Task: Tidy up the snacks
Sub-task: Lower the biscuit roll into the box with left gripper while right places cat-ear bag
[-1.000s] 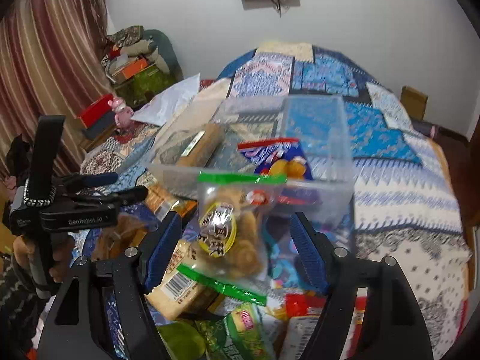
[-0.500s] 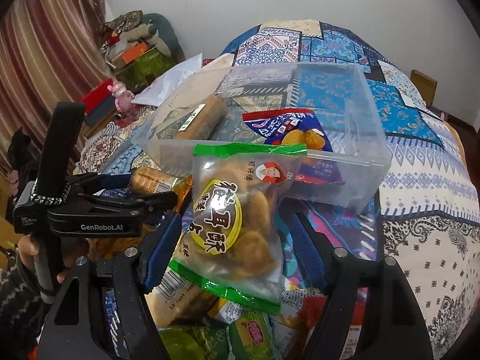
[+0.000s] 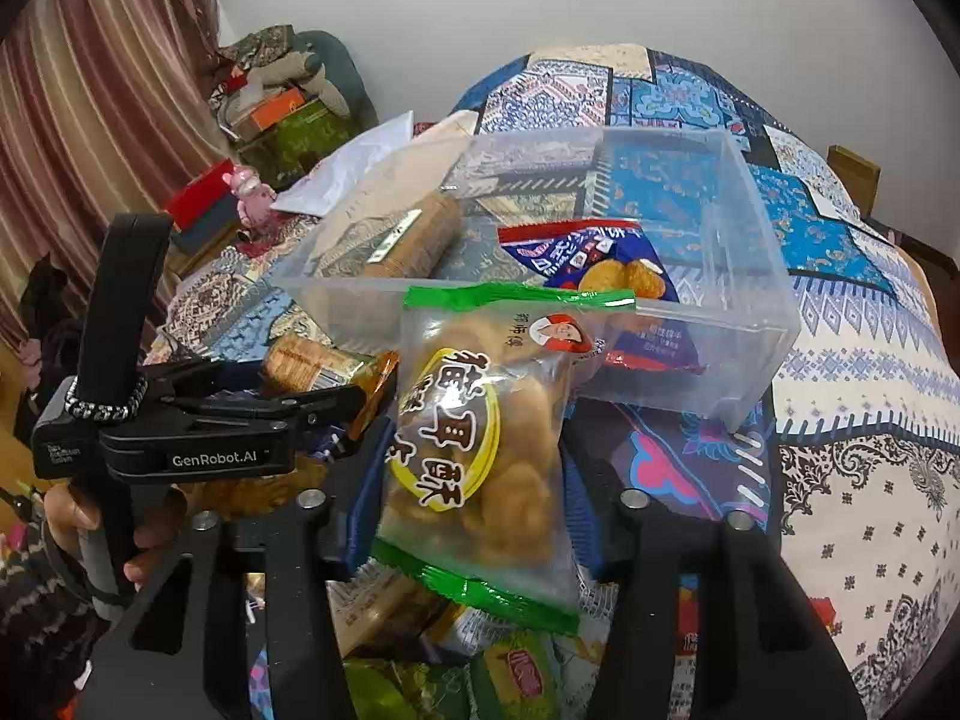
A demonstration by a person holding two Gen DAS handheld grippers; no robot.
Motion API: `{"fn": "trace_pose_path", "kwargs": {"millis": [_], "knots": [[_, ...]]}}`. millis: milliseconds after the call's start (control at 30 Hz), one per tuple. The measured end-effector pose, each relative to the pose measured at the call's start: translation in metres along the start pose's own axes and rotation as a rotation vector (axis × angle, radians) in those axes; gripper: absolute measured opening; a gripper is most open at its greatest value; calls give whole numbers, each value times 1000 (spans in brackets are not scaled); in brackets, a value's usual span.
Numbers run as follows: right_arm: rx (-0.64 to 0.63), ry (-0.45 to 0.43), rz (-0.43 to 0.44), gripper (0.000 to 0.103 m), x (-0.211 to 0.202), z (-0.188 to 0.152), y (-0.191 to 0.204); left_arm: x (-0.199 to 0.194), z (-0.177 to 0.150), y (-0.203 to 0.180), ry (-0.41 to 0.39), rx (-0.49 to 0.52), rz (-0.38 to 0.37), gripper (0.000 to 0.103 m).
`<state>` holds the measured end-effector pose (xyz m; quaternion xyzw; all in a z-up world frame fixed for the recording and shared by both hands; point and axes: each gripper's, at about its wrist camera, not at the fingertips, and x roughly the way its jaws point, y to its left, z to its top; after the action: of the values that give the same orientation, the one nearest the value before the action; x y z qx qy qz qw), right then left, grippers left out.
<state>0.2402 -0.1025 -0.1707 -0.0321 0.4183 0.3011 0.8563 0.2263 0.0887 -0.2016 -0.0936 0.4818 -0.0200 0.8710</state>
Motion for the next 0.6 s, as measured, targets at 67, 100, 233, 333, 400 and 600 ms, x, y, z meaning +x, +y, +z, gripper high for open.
{"fn": "trace_pose_path", "kwargs": {"millis": [67,100,233,333,400,600], "knots": [[-4,-16,0,46,-6,1,2,-11,-4,-1,-23,6,9,77],[-7,-24,-1,45,-9,2,3,-18,-5,-1,-34,9,10,77],[-16,-61,-7,45,-24,6,6,-42,-5,-4,-80,16,6,77],[-21,-89,-11,45,-35,11,7,-58,1,-8,-115,17,-4,77],[-21,-110,-19,45,-42,17,5,-71,6,-12,-143,22,-13,77],[-19,-162,-51,45,-59,32,-1,-92,31,-26,-219,39,-25,77]]}}
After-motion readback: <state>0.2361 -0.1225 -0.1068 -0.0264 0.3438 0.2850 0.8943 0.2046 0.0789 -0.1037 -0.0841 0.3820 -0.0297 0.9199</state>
